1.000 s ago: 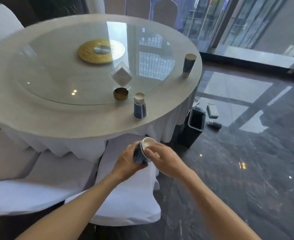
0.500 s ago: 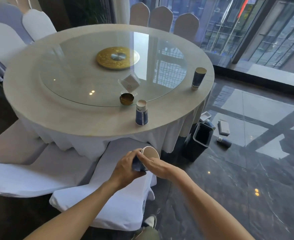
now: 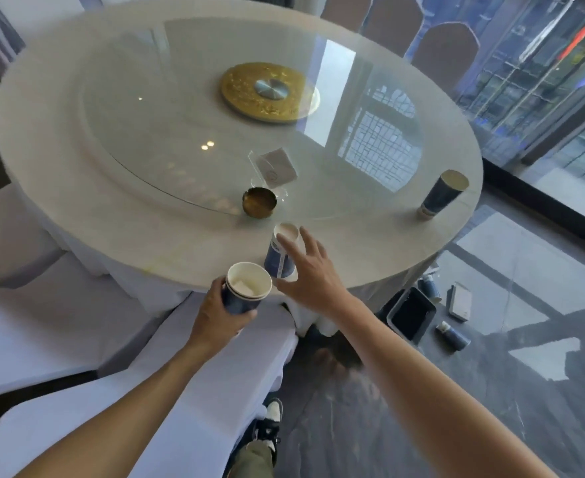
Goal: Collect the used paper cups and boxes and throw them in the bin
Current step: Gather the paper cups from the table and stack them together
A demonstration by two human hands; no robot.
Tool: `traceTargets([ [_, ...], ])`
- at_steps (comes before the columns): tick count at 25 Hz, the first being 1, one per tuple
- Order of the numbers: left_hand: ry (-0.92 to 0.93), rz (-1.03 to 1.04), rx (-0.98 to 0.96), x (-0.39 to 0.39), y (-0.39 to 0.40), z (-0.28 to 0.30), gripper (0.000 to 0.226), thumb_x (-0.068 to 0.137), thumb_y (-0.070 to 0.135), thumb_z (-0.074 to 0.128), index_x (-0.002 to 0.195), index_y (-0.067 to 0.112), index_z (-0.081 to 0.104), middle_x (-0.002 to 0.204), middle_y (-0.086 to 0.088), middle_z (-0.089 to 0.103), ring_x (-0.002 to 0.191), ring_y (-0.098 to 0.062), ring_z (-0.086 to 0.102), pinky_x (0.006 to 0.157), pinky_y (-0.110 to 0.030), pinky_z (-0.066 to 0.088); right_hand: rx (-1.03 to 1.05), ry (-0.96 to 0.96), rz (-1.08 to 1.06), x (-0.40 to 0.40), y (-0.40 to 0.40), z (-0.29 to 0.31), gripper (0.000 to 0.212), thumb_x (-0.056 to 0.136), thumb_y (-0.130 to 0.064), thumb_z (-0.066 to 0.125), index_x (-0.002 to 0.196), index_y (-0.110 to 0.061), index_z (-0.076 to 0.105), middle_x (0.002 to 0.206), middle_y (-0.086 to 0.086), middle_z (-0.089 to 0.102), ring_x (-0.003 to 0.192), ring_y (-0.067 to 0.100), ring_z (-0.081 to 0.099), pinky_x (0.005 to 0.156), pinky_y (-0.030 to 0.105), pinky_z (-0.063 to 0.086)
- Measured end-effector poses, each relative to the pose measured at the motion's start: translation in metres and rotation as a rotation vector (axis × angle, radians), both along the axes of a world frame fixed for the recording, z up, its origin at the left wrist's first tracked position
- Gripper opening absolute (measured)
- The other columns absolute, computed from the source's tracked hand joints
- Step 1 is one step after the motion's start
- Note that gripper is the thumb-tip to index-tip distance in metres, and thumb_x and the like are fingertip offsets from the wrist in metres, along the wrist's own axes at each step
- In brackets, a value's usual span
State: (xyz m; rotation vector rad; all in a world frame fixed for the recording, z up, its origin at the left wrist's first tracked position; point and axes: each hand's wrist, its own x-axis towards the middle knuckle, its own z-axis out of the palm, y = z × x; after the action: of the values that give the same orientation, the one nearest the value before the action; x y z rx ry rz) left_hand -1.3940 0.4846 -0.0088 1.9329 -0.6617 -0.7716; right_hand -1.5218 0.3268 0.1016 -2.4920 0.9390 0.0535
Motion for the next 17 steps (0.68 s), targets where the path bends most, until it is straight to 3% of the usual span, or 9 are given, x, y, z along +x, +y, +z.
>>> traceTargets([
  [4,0.009,0.051,0.024,0.014,-0.018,0.005,0.083,0.070,0.019,0.093,0.137,0.020,0.044,0.135,-0.002,0.058,0.120,-0.026,0.059,0.094,-0.042,0.056,-0.133,0.159,0.125,0.043,-0.041,-0.013,0.096,0.092,-0.028,0.068,0.164,-0.038,0.006,0.173,0.009,-0.019,0.159,0.041,-0.009,0.126,0.058,0.016],
  [7,0.017,0.084,0.028,0.018,-0.020,0.008,0.081,0.070,0.016,0.093,0.137,0.018,0.046,0.133,-0.002,0.059,0.121,-0.026,0.059,0.093,-0.036,0.055,-0.140,0.233,0.221,0.063,-0.057,-0.029,0.092,0.092,-0.012,0.059,0.165,-0.034,0.008,0.173,0.004,-0.019,0.160,0.037,-0.010,0.126,0.058,0.015],
  [9,0.021,0.106,0.035,0.018,-0.024,0.010,0.082,0.070,0.017,0.093,0.138,0.018,0.046,0.135,-0.003,0.059,0.121,-0.025,0.058,0.092,-0.035,0.054,-0.108,0.261,0.260,0.063,-0.065,-0.041,0.083,0.095,-0.013,0.057,0.164,-0.030,0.015,0.174,0.003,-0.014,0.160,0.036,-0.009,0.125,0.060,0.015],
  [11,0.015,0.120,0.042,0.014,-0.027,0.013,0.082,0.070,0.018,0.093,0.138,0.019,0.046,0.135,-0.002,0.059,0.120,-0.023,0.058,0.089,-0.031,0.054,-0.115,0.261,0.284,0.054,-0.071,-0.052,0.076,0.095,-0.015,0.060,0.161,-0.027,0.024,0.174,0.004,-0.001,0.160,0.036,-0.002,0.124,0.058,0.021],
  [13,0.020,0.132,0.037,0.010,-0.033,0.015,0.083,0.069,0.020,0.094,0.137,0.020,0.047,0.135,-0.001,0.061,0.119,-0.023,0.059,0.088,-0.028,0.053,-0.181,0.220,0.281,0.043,-0.079,-0.057,0.068,0.090,-0.009,0.065,0.152,-0.023,0.039,0.166,0.009,0.019,0.153,0.039,0.018,0.118,0.050,0.034],
  [15,0.025,0.141,0.037,0.006,-0.041,0.021,0.083,0.069,0.019,0.094,0.137,0.021,0.046,0.133,0.001,0.060,0.119,-0.022,0.059,0.088,-0.028,0.053,-0.228,0.190,0.224,0.031,-0.088,-0.059,0.057,0.088,-0.003,0.063,0.140,-0.019,0.046,0.151,0.010,0.033,0.135,0.037,0.037,0.102,0.043,0.048],
  [17,0.025,0.140,0.038,0.000,-0.053,0.026,0.084,0.068,0.020,0.094,0.138,0.020,0.046,0.129,0.003,0.059,0.116,-0.022,0.060,0.087,-0.029,0.053,-0.214,0.192,0.133,0.015,-0.099,-0.060,0.049,0.089,-0.003,0.060,0.134,-0.016,0.045,0.139,0.010,0.041,0.121,0.036,0.044,0.089,0.041,0.052],
])
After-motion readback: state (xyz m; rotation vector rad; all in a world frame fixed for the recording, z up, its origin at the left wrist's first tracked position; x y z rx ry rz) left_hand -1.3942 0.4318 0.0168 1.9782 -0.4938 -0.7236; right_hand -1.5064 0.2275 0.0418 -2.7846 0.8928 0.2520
